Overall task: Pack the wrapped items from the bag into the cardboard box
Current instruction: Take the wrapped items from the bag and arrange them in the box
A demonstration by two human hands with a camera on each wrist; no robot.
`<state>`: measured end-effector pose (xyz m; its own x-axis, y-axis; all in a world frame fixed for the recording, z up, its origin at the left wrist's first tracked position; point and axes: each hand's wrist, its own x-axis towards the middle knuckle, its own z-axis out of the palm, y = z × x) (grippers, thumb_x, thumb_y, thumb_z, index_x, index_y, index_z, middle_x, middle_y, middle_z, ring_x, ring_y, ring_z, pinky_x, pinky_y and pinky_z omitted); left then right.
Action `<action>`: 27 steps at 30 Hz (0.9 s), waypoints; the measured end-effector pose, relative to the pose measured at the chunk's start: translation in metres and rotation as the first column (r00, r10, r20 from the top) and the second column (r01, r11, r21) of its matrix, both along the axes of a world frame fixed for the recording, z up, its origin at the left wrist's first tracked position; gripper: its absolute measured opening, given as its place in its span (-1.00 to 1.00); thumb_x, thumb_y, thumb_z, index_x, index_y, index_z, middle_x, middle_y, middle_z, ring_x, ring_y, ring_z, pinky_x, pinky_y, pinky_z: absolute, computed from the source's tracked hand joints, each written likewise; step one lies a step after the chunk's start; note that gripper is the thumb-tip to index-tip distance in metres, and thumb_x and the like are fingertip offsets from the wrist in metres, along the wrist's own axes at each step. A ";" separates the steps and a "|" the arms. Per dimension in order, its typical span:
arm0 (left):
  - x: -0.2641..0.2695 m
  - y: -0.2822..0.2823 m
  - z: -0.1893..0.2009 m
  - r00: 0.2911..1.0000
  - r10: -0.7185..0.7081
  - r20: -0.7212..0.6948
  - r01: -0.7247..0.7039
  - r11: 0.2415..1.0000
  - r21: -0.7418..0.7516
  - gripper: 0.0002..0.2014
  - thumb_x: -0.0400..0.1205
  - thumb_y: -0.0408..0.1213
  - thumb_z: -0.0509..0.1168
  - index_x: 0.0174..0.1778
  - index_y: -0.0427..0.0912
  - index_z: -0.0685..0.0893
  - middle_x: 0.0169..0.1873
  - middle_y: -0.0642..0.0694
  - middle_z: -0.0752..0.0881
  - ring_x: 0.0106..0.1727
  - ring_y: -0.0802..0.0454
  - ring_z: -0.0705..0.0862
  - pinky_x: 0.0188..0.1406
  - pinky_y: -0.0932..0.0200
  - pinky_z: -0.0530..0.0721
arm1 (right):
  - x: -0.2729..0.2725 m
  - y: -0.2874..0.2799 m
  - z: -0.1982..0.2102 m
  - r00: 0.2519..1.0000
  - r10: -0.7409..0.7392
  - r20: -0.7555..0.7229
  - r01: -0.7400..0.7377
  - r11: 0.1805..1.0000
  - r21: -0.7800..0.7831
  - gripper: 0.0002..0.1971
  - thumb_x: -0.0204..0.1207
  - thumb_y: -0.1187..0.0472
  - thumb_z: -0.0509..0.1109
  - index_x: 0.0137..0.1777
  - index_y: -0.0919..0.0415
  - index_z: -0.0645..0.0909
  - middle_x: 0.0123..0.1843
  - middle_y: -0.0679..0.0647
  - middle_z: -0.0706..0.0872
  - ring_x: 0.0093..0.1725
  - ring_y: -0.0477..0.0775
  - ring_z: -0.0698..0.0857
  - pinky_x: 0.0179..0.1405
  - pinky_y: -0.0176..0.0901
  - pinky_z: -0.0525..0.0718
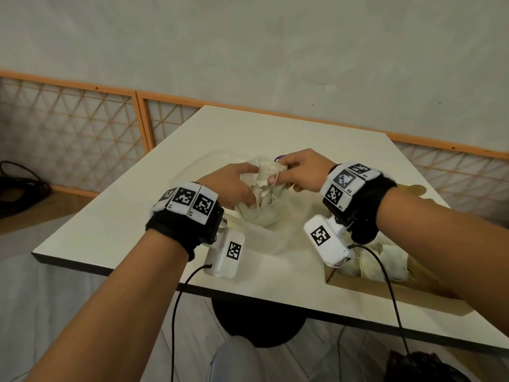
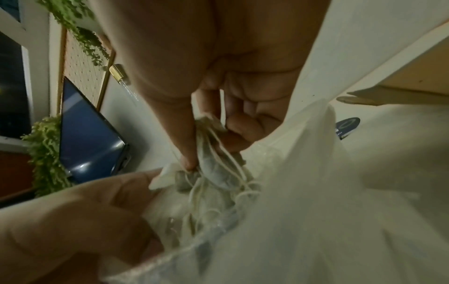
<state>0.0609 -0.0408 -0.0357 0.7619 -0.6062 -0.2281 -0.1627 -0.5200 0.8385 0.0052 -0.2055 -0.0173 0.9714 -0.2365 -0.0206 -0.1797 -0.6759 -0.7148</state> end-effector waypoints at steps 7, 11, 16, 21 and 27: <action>-0.005 -0.008 -0.004 0.999 0.029 -0.040 -0.033 0.995 -0.094 -0.58 0.49 -0.14 0.47 0.24 0.01 0.56 -0.06 -0.03 0.69 -0.12 0.02 0.70 -0.25 0.16 0.67 | 0.001 0.005 -0.002 0.999 0.030 -0.037 -0.031 0.999 -0.027 -0.69 0.35 0.33 0.52 0.10 0.17 0.64 -0.22 0.09 0.67 -0.34 -0.03 0.57 -0.51 -0.44 0.51; -0.002 -0.010 -0.008 0.998 0.067 0.001 -0.067 0.993 -0.094 -0.67 0.56 0.03 0.36 0.21 0.03 0.63 -0.02 -0.03 0.74 -0.03 0.00 0.72 -0.06 0.09 0.69 | -0.002 0.000 -0.001 0.998 -0.065 0.025 0.064 0.997 0.037 -0.67 0.34 0.08 0.55 0.11 0.04 0.65 -0.20 0.06 0.68 -0.27 0.01 0.61 -0.35 -0.28 0.50; -0.001 -0.015 -0.006 0.995 0.094 0.014 -0.093 0.994 -0.055 -0.73 0.68 -0.02 0.17 0.13 -0.06 0.66 0.11 -0.14 0.72 0.10 -0.11 0.70 0.22 -0.01 0.62 | -0.013 -0.004 -0.002 0.991 0.041 -0.128 -0.045 0.998 -0.032 -0.49 0.31 0.24 0.59 0.27 0.09 0.57 -0.33 -0.02 0.56 -0.34 0.01 0.52 -0.32 -0.21 0.50; 0.000 -0.013 -0.001 0.989 0.150 0.012 -0.147 0.981 -0.129 -0.75 0.70 -0.11 0.12 -0.07 -0.09 0.67 0.19 -0.13 0.63 0.14 -0.08 0.57 0.22 0.05 0.46 | -0.017 -0.009 0.000 0.995 -0.080 -0.062 0.084 0.994 0.063 -0.72 0.42 0.22 0.51 0.10 0.32 0.69 -0.13 0.11 0.70 -0.20 -0.03 0.62 -0.27 -0.24 0.54; 0.007 -0.008 -0.004 0.924 0.336 0.182 -0.239 0.880 -0.410 -0.74 0.62 -0.19 0.21 0.02 -0.25 0.74 0.15 -0.15 0.64 0.10 -0.01 0.60 0.08 0.20 0.50 | -0.031 -0.012 0.012 0.991 -0.129 -0.028 0.125 0.849 0.513 -0.87 0.48 0.43 0.41 0.00 0.30 0.66 -0.19 0.14 0.71 -0.32 0.04 0.66 -0.47 -0.35 0.59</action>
<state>0.0676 -0.0484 -0.0397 0.9171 -0.3539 0.1833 -0.2755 -0.2307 0.9332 -0.0254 -0.2176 -0.0052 0.9341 -0.3158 -0.1666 -0.2328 -0.1849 -0.9548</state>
